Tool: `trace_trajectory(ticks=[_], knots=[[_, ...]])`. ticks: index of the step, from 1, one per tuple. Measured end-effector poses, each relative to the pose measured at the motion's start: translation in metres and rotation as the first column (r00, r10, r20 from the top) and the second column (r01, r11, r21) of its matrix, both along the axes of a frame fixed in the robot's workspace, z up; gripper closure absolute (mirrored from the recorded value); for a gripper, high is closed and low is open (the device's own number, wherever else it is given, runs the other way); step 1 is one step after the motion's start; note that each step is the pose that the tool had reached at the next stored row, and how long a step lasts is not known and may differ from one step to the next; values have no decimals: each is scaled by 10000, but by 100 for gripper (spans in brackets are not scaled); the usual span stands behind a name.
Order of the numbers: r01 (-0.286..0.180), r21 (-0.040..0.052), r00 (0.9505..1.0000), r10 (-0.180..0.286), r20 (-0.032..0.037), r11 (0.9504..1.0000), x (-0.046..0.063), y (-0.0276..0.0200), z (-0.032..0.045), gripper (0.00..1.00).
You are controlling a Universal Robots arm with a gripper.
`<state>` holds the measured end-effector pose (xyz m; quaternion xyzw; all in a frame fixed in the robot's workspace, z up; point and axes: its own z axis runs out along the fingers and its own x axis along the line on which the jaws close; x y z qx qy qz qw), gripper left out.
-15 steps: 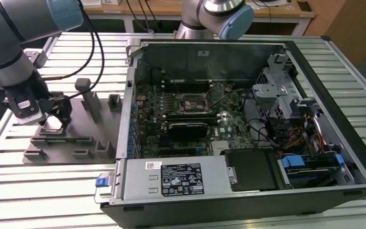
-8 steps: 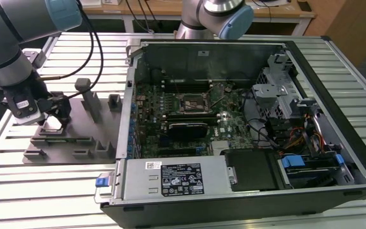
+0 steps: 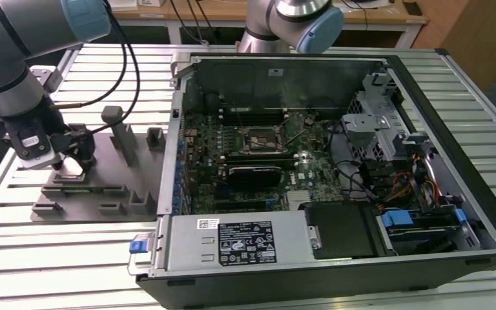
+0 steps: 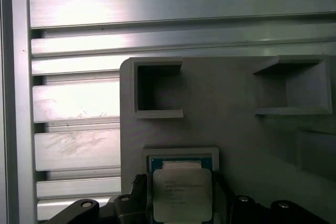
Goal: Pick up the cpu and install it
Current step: 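Pick up the cpu and move it towards the insertion slot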
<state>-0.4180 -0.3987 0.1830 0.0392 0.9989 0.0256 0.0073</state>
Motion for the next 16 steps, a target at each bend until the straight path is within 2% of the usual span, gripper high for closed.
trace_trajectory(ticks=[1, 2, 9, 16], knots=[[0, -1, 10000, 0, -2, 10000, -1, 0, 1, 37], [0, -1, 10000, 0, -1, 10000, -1, 0, 1, 46], [0, 3, 10000, 0, 0, 10000, -3, 0, 7, 46], [0, 3, 10000, 0, 0, 10000, -2, 0, 140, 46]])
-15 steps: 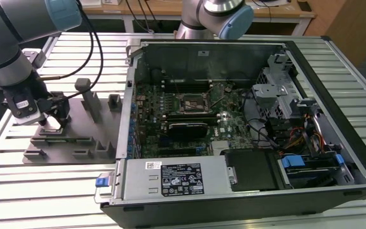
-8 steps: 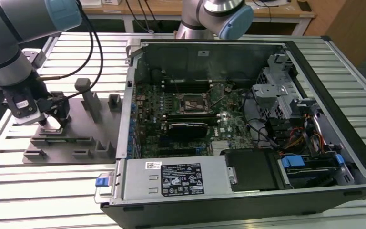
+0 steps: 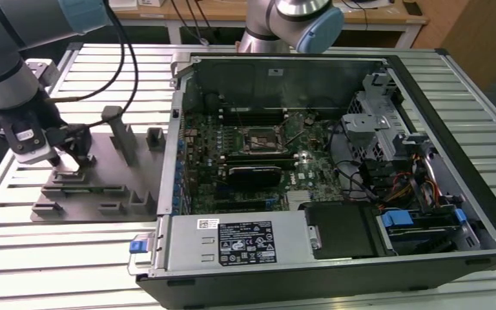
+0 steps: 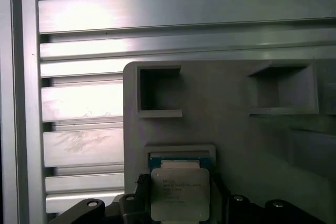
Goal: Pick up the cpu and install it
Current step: 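Pick up the cpu and move it towards the insertion slot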
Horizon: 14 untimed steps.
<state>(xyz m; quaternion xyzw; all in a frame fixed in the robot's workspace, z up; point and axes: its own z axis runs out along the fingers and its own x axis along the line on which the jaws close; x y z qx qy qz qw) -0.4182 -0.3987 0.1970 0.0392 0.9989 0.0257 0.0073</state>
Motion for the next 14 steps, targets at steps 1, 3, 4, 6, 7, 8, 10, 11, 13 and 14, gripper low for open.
trace_trajectory(ticks=[1, 3, 4, 6, 7, 8, 10, 11, 13, 14], knots=[[0, 0, 10000, 0, 0, 10000, 0, 0, 24, 46], [0, 1, 10000, 0, 2, 10000, 0, 0, 72, 46], [0, 0, 10000, 0, 2, 10000, 0, 0, 98, 46], [0, 0, 10000, 0, 2, 10000, 0, 0, 150, 46], [0, 0, 10000, 0, 4, 10000, 0, 0, 175, 46], [0, 0, 10000, 0, 4, 10000, 0, 0, 199, 46], [-1, 1, 10000, 1, 9, 10000, 0, 0, 241, 46], [-1, 0, 10000, 1, 11, 10000, 0, 0, 263, 46], [-1, 0, 10000, 1, 16, 10000, 0, 0, 305, 46], [-1, 1, 10000, 1, 18, 10000, 0, 0, 323, 46]])
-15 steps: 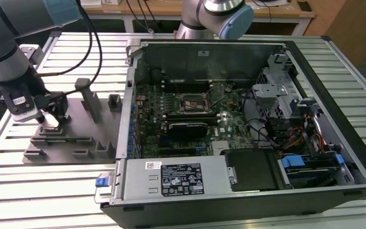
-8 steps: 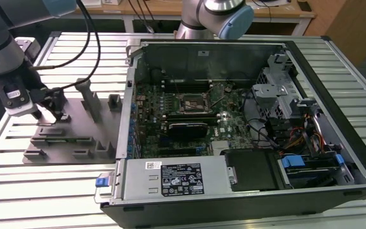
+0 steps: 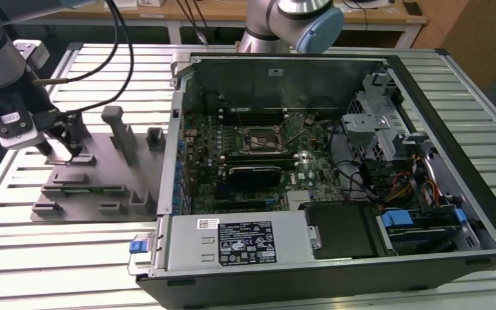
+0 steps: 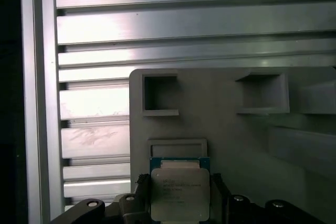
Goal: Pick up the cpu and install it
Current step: 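Pick up the cpu and move it towards the insertion slot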
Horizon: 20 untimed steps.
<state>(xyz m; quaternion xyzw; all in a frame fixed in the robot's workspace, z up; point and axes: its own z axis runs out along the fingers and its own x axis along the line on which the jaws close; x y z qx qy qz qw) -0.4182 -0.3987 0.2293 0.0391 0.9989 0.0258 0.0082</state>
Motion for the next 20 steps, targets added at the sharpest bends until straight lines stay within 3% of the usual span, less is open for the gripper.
trace_trajectory(ticks=[10, 20], knots=[[0, 9, 10000, 0, 22, 10000, 0, 0, 191, 46], [1, 79, 10000, -1, 27, 10000, -1, 1, 386, 46]])
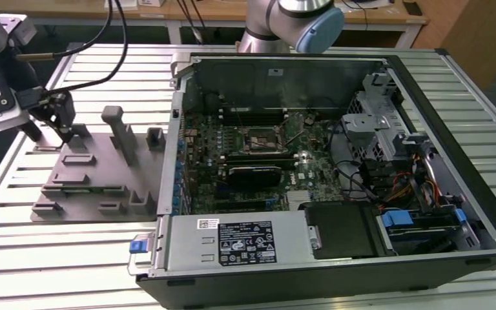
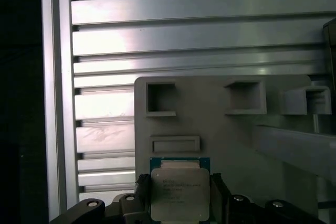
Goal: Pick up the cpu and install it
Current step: 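Pick up the cpu and move it towards the insertion slot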
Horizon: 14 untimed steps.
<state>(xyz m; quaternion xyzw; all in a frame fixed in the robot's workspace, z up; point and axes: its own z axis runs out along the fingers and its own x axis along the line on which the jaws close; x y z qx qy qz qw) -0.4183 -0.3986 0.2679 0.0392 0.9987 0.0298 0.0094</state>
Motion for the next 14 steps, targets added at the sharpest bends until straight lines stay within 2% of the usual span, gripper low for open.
trace_trajectory(ticks=[14], knots=[[1, 73, 10000, -1, 1, 10000, 0, 0, 293, 46]])
